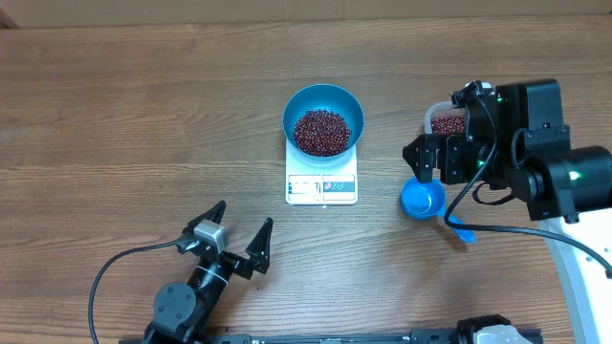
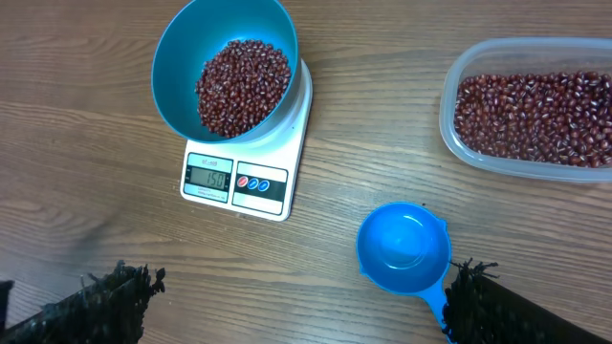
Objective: Scoop item into bowl and weigh 150g on scale
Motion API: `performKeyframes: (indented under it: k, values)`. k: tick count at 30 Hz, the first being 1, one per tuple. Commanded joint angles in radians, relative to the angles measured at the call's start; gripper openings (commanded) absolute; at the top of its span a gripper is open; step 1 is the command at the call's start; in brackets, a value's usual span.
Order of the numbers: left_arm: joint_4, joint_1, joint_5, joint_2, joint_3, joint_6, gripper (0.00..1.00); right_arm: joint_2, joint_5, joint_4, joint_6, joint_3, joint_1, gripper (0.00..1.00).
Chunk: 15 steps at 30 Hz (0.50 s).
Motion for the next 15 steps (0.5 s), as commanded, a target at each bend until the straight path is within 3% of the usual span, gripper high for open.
performKeyframes:
  k: [1, 15]
  values:
    - [-0.013, 0.012, -0.011, -0.01, -0.006, 0.034, 1.0, -0.008, -0.004, 0.006, -0.002, 0.026, 0.004, 1.0]
    - [-0.011, 0.012, -0.011, -0.009, -0.006, 0.051, 1.0, -0.008, -0.004, 0.006, -0.002, 0.026, 0.004, 1.0]
